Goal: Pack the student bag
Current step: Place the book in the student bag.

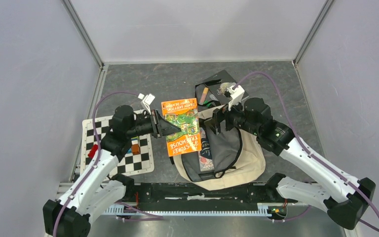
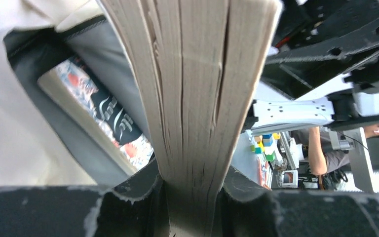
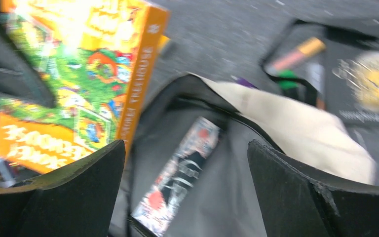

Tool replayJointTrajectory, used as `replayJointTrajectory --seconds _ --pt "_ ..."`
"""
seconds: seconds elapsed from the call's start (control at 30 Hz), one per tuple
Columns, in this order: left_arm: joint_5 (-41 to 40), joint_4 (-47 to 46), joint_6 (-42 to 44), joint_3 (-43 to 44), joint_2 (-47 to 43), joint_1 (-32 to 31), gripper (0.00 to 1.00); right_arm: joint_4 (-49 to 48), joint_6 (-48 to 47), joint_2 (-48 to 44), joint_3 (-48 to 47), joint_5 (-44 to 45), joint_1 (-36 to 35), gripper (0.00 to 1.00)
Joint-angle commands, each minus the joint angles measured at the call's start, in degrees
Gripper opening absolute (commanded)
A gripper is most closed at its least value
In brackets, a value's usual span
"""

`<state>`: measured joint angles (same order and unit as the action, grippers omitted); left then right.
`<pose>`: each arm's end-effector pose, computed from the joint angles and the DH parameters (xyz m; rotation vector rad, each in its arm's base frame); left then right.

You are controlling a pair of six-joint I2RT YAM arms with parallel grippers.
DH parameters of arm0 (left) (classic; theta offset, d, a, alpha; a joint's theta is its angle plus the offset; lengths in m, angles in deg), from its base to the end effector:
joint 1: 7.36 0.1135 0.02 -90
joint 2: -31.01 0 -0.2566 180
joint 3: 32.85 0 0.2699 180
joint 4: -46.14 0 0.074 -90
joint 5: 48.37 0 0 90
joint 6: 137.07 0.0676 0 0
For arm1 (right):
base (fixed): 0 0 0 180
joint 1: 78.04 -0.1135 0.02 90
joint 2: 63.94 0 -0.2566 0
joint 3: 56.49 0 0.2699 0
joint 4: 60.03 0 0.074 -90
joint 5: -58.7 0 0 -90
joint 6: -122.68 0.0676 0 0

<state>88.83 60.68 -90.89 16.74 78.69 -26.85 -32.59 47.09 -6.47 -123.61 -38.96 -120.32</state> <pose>0.2041 -0.1248 0.2860 0.2463 1.9730 -1.4866 0.2028 0.1966 0.3320 -0.5639 1.8759 0.7928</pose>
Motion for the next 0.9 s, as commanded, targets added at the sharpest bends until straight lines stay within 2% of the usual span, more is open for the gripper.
replayJointTrajectory --seconds 0.0,0.13,0.3,0.67,0.8,0.83,0.87 --pt "-9.42 10.38 2.86 0.77 -0.52 -4.03 0.02 12.77 -4.29 -2.32 -1.61 17.88 1.4 0.98" --pt "-16.7 10.86 -3.49 -2.0 -0.38 -10.26 0.02 15.55 -3.39 -4.58 2.97 16.96 6.42 0.98" --pt "-20.58 8.85 -10.14 -3.56 0.5 -16.48 0.02 15.33 -1.56 -6.08 9.74 11.24 11.94 0.98" --pt "-25.46 3.24 -16.47 -5.45 5.38 -22.09 0.02 12.54 0.83 -5.06 15.13 9.92 12.31 0.98" --pt "-27.61 2.72 -16.57 -5.3 7.34 -23.61 0.02 9.63 1.25 -5.01 17.56 6.48 12.32 0.86" --pt "-27.94 2.62 -16.55 -5.25 7.66 -23.83 0.02 8.7 1.43 -5.02 18.0 4.93 12.31 0.82" --pt "-28.46 2.61 -16.56 -5.2 8.0 -24.05 0.02 7.63 1.37 -5.02 18.36 3.2 12.29 0.74"
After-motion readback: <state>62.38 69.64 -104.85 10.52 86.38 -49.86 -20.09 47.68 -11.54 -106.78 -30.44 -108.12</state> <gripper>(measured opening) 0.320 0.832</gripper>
